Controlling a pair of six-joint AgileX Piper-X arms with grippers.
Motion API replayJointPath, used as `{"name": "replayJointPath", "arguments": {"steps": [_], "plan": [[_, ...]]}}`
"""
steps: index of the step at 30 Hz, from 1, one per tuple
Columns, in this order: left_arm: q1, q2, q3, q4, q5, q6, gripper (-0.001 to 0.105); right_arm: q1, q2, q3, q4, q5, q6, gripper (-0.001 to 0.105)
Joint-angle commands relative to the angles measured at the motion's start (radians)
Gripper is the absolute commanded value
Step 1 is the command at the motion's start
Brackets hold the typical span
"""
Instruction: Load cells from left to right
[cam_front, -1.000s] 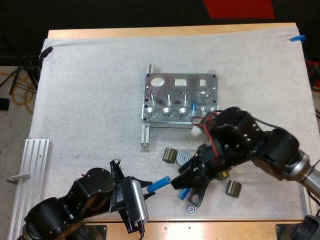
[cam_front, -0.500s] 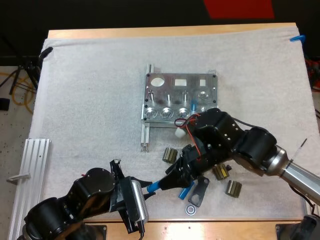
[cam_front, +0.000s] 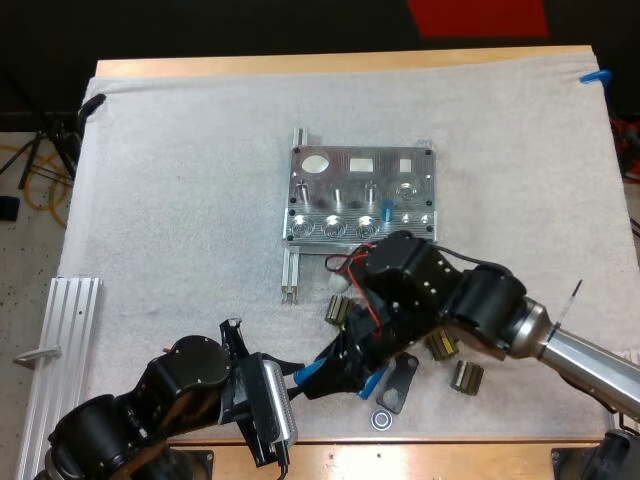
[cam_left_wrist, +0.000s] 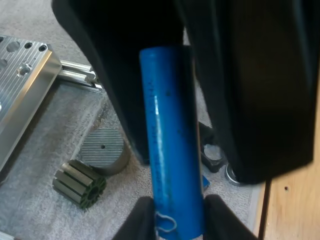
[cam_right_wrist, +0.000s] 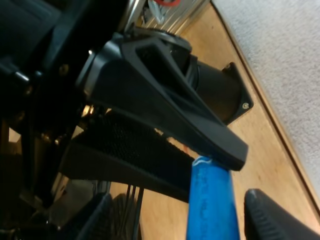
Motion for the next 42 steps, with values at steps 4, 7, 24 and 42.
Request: {"name": "replayJointPath", "arguments": {"steps": [4, 7, 24, 42], "plan": [[-0.001, -0.004, -0.008, -0.003, 0.007, 0.002, 0.0, 0.011, 0.017, -0.003, -0.006, 0.025, -0.003, 0.036], [-0.001, -0.004, -0.008, -0.003, 0.007, 0.002, 0.0, 0.018, 0.017, -0.003, -0.006, 0.054, -0.003, 0.014], [-0.001, -0.004, -0.038, -0.003, -0.029, -0.04, 0.095, 0.018, 0.017, -0.053, 0.008, 0.205, -0.012, 0.0], [0.435, 0.061, -0.041, -0.154, 0.11, -0.088, 0.097, -0.199, 0.035, -0.239, 0.296, 0.595, -0.154, 0.0]]}}
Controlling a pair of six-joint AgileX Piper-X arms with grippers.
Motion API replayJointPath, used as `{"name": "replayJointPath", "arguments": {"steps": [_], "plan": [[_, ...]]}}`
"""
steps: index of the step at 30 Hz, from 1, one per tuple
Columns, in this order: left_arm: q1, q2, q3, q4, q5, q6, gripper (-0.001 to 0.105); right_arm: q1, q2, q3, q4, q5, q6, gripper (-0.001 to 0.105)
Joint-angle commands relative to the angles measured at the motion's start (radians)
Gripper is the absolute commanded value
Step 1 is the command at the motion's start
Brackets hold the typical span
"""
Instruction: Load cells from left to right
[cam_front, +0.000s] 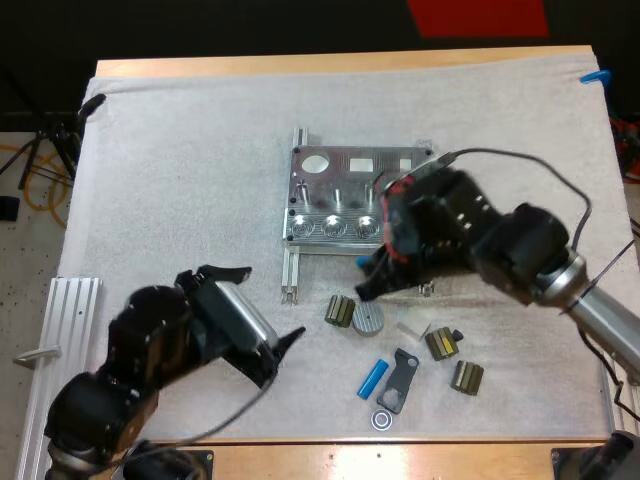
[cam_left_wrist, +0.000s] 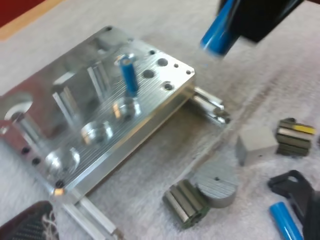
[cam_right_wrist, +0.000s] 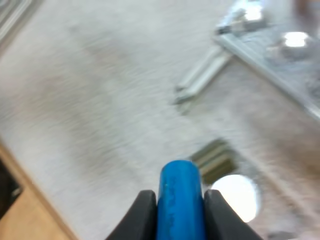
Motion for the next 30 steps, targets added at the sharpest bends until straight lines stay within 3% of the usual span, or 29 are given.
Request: {"name": "replayJointPath", "arguments": {"steps": [1, 4, 12, 20, 30], "plan": [[0.042, -0.002, -0.007, -0.011, 0.049, -0.006, 0.097, -0.035, 0.017, -0.015, 0.007, 0.004, -0.033, 0.0], [0.068, -0.011, -0.007, -0.011, 0.11, -0.001, 0.097, -0.082, 0.079, -0.051, 0.048, 0.045, -0.08, 0.0], [0.068, -0.013, -0.007, 0.011, 0.11, 0.007, 0.097, -0.127, 0.308, -0.254, 0.2, 0.251, -0.207, 0.0], [0.068, -0.013, -0.007, 0.067, 0.11, 0.047, 0.097, -0.165, 0.525, -0.453, 0.327, 0.271, -0.242, 0.0], [0.068, -0.013, -0.007, 0.094, 0.11, 0.062, 0.097, -0.218, 0.625, -0.507, 0.349, 0.268, -0.242, 0.0]]}}
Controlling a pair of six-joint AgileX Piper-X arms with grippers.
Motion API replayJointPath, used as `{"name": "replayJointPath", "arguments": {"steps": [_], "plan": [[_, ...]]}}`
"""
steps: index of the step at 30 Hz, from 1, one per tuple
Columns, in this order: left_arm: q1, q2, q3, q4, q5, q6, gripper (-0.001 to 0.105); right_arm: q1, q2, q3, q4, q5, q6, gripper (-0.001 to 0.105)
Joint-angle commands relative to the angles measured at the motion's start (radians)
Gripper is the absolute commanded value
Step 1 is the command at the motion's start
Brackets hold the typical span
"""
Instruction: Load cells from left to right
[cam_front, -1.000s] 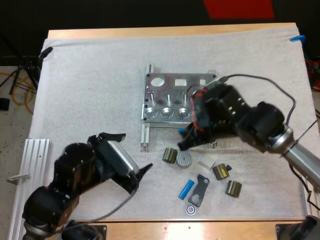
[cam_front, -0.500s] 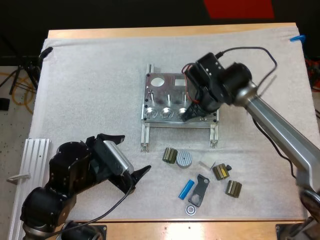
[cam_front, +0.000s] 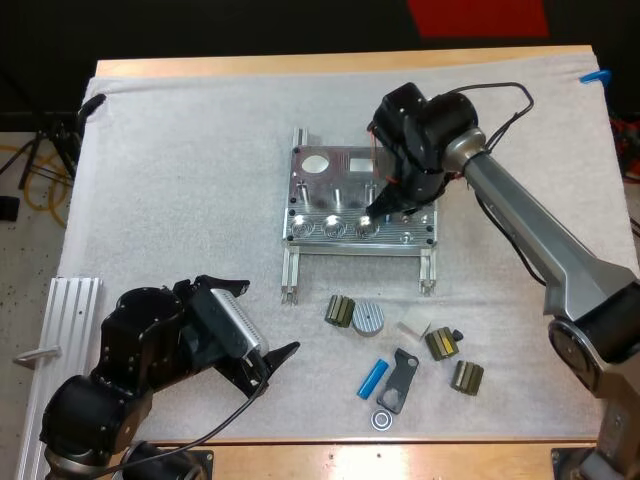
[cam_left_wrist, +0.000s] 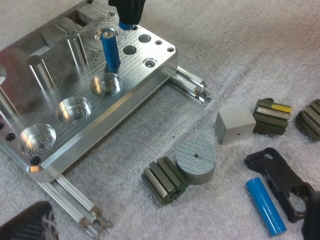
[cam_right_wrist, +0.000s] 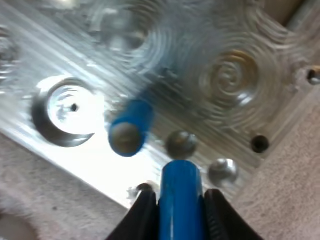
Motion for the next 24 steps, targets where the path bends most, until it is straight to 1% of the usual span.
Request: {"name": "replayJointPath", "arguments": {"steps": [1, 9, 13, 24], "plan": [[0.0, -0.006, -0.007, 0.002, 0.008, 0.004, 0.097, -0.012, 0.002, -0.012, 0.01, -0.002, -0.013, 0.0], [0.0, -0.006, -0.007, 0.002, 0.008, 0.008, 0.097, -0.014, 0.037, -0.008, -0.014, -0.006, -0.013, 0.0], [0.0, -0.006, -0.007, 0.002, 0.008, 0.008, 0.097, -0.014, 0.058, -0.003, -0.007, -0.033, -0.013, 0.0], [0.0, -0.006, -0.007, 0.002, 0.008, 0.008, 0.097, -0.014, 0.089, -0.003, -0.01, -0.021, -0.013, 0.0]]}}
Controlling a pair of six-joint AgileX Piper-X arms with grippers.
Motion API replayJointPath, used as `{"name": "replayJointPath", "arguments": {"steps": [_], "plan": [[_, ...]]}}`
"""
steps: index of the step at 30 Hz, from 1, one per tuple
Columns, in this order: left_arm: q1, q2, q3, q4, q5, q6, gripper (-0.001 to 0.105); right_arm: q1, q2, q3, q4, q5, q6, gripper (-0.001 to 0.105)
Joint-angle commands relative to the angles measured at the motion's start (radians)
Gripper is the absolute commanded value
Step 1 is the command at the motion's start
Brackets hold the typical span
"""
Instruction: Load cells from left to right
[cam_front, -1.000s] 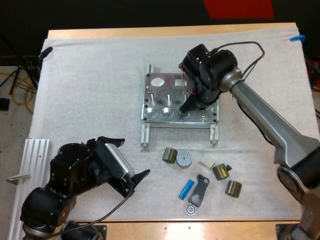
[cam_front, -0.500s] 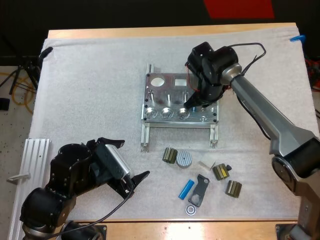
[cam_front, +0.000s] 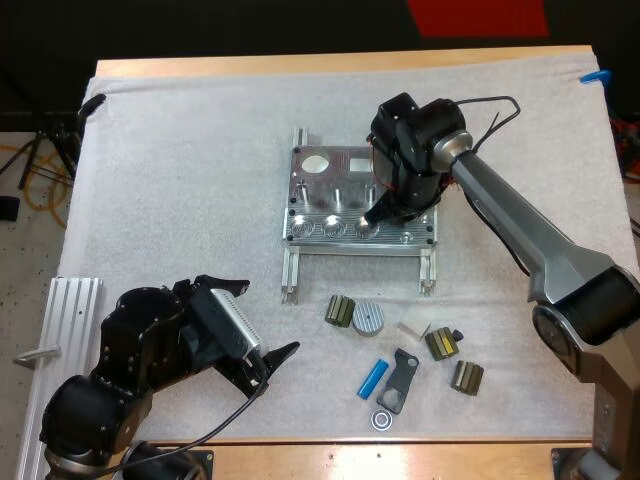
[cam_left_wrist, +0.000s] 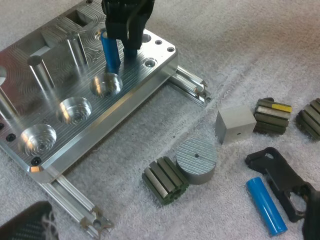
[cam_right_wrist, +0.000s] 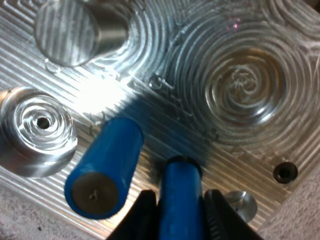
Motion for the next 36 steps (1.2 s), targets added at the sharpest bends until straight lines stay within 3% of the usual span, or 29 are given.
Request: {"name": "replayJointPath", "arguments": {"steps": [1, 36], "plan": [[0.0, -0.006, -0.007, 0.002, 0.008, 0.006, 0.097, -0.002, 0.001, -0.003, -0.004, 0.002, -0.013, 0.0], [0.0, -0.006, -0.007, 0.002, 0.008, 0.006, 0.097, -0.026, 0.001, -0.003, -0.001, 0.001, -0.011, 0.0]]}}
